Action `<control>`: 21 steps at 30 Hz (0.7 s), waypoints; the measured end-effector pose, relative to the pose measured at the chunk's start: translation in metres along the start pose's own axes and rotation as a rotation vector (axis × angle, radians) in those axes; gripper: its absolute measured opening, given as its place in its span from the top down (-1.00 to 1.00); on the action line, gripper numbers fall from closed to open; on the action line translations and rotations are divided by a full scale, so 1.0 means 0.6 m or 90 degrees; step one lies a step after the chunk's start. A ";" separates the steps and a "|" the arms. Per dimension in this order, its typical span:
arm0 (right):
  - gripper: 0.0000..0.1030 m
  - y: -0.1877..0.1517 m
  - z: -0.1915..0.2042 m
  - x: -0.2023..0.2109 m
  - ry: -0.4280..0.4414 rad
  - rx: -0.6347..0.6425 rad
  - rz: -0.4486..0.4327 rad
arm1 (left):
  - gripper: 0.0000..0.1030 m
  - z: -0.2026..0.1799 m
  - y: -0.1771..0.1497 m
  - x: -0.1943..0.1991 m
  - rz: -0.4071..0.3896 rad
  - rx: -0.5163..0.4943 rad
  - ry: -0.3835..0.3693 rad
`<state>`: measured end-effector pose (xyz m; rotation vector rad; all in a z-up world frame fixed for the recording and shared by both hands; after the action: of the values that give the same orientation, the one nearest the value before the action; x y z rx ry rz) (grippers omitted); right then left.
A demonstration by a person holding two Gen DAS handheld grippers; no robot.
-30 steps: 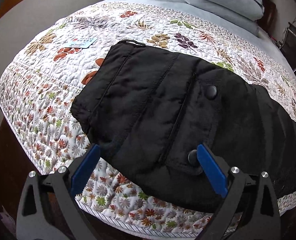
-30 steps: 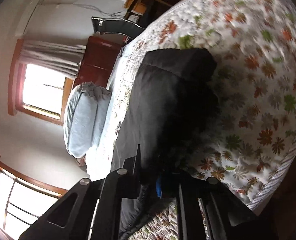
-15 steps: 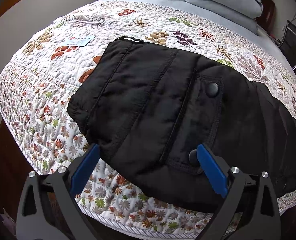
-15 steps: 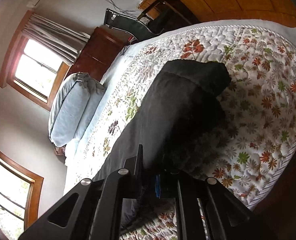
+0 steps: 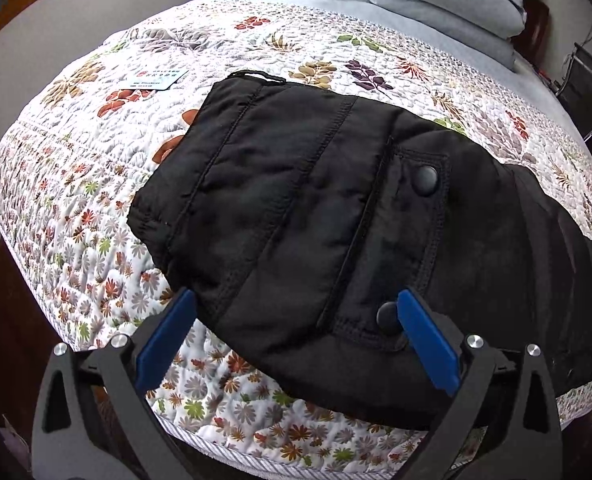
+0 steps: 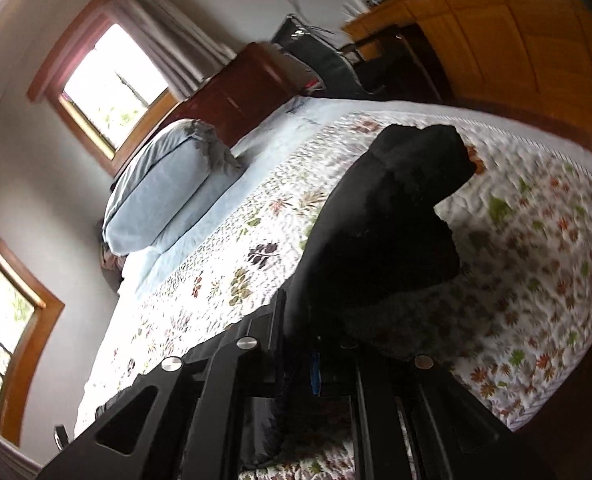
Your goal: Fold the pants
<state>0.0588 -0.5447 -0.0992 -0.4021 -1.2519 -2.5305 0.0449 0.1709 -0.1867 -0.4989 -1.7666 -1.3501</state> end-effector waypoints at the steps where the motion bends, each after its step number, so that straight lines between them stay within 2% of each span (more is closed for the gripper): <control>1: 0.82 0.001 0.010 -0.001 0.003 0.010 0.001 | -0.95 0.001 0.000 0.000 0.000 0.000 -0.001; 10: 0.82 -0.002 0.101 -0.002 0.036 0.097 0.015 | -0.95 0.001 0.000 0.001 0.000 0.002 -0.003; 21: 0.81 -0.054 0.230 -0.001 0.070 0.260 0.060 | -0.95 0.001 0.001 0.002 -0.001 0.005 -0.007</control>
<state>0.0636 -0.4152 -0.0422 -0.2179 -1.6123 -2.1149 0.0444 0.1712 -0.1857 -0.5014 -1.7801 -1.3437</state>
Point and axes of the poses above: each gripper's, at about its wrist camera, not at the fingertips, and x roughly against the way its jaws point, z to its left, y to its top, the point moved 1 cm from there along -x, roughly the way its jaws point, and after that the axes turned 10 degrees about -z, right-handed, at the moved point
